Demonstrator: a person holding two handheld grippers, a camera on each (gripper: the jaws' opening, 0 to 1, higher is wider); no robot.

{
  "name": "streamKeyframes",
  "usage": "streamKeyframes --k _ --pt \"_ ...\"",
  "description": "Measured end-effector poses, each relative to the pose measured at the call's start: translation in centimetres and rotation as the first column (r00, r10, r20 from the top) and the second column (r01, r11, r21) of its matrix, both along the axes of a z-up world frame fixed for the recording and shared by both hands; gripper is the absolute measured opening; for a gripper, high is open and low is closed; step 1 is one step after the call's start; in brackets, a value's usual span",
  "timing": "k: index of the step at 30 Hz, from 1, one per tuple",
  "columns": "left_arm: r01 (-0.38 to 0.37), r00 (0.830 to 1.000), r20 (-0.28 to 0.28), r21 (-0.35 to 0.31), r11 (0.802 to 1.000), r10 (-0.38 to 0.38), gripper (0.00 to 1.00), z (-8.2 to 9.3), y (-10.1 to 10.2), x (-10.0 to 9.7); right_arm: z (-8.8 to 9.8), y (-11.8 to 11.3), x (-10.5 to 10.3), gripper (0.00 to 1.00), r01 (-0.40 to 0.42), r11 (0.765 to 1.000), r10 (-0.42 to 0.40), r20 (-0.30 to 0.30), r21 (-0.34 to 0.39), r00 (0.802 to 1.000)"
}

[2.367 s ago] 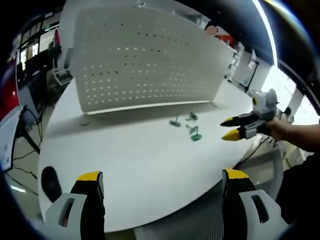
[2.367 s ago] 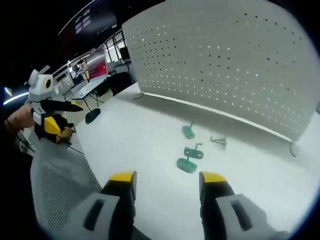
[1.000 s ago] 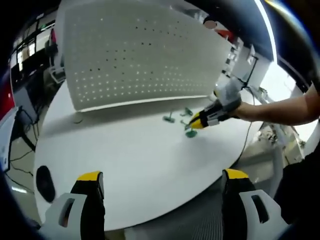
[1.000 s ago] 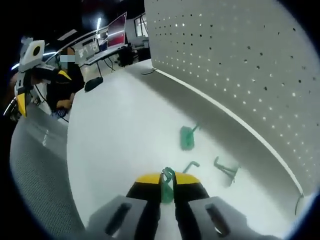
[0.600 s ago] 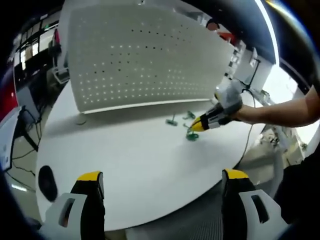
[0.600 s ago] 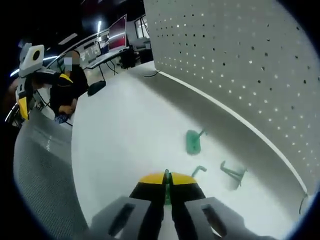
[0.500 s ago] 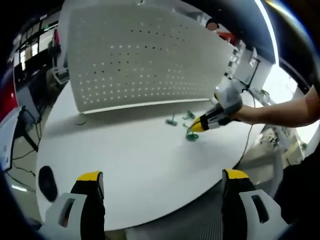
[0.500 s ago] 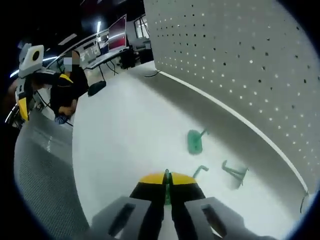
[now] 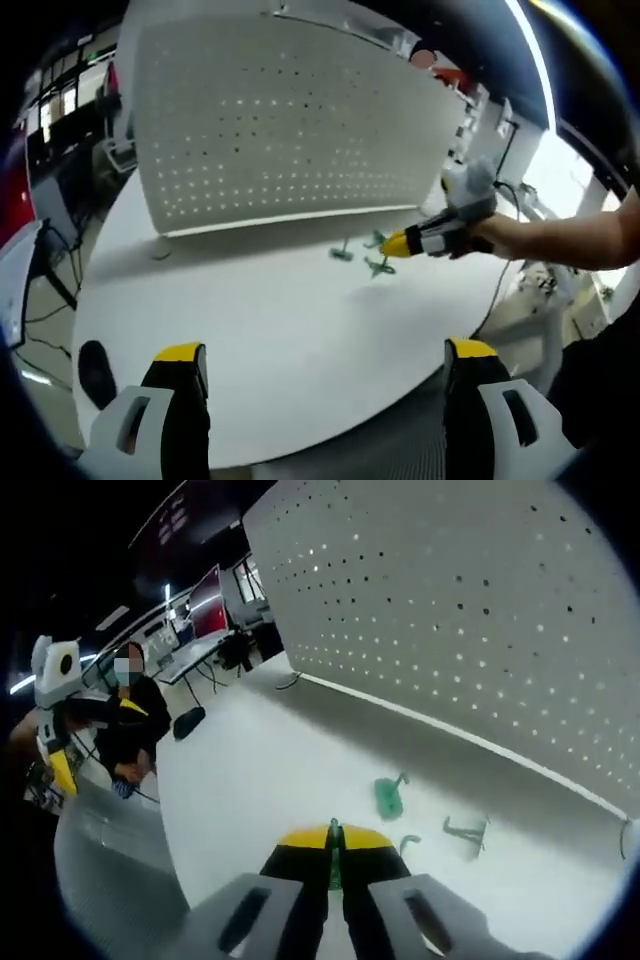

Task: Insert the hook assembly into the mounting plate slot until the hook locks in place.

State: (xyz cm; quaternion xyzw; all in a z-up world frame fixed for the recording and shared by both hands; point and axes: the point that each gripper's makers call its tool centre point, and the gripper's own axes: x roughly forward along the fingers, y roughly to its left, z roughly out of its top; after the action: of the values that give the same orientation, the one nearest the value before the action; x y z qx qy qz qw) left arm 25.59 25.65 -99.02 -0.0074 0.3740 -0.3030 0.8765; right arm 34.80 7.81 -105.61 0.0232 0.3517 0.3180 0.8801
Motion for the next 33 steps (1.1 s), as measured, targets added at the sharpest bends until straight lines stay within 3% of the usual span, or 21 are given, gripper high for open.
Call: streamKeyframes --k 4,10,12,13,15,16,20,24,30,33 --pt "-0.034 0.999 -0.02 -0.088 0.996 0.032 1.0 1.1 -0.7 0.6 0.8 0.6 0.3 0.0 0.088 0.989 -0.083 -0.045 0.115 0.996" --pt "-0.022 1.0 -0.003 -0.056 0.998 0.021 0.98 1.5 -0.7 1.4 4.3 2.3 0.2 0.0 0.125 0.969 -0.128 -0.003 0.215 0.992" --pt "-0.068 0.998 0.013 -0.029 0.997 0.069 1.0 1.5 -0.2 2.1 5.8 3.3 -0.1 0.0 0.127 0.958 -0.137 0.019 0.258 0.99" --pt "-0.057 0.998 0.013 -0.03 0.998 0.057 0.97 1.5 -0.3 2.1 6.5 3.7 -0.2 0.0 0.129 0.953 -0.142 0.028 0.274 0.989" --pt "-0.07 0.997 0.014 -0.041 0.997 0.071 0.92 1.8 -0.5 2.6 7.4 4.3 -0.3 0.0 0.138 0.939 -0.156 0.031 0.314 0.987" --pt "-0.07 0.997 0.013 -0.045 0.997 0.071 0.92 1.8 -0.5 2.6 9.0 5.4 -0.7 0.0 0.145 0.916 -0.171 0.039 0.375 0.984" --pt "-0.084 0.996 0.022 -0.111 0.99 0.087 0.78 2.7 -1.3 3.1 10.6 6.9 -1.7 0.0 0.148 0.894 -0.188 0.055 0.422 0.981" --pt "-0.121 0.993 -0.023 -0.202 0.972 0.119 0.74 3.3 -2.0 3.3 12.2 8.3 -2.7 0.0 0.164 0.86 -0.222 0.065 0.483 0.973" --pt "-0.108 0.994 -0.058 -0.3 0.948 0.094 0.65 3.9 -3.6 2.9 13.4 10.1 -3.9 0.0 0.146 0.834 -0.222 0.08 0.532 0.972" --pt "-0.104 0.994 -0.061 -0.304 0.947 0.089 0.56 3.8 -3.7 2.9 13.6 10.7 -4.2 0.0 0.149 0.831 -0.223 0.076 0.536 0.972"
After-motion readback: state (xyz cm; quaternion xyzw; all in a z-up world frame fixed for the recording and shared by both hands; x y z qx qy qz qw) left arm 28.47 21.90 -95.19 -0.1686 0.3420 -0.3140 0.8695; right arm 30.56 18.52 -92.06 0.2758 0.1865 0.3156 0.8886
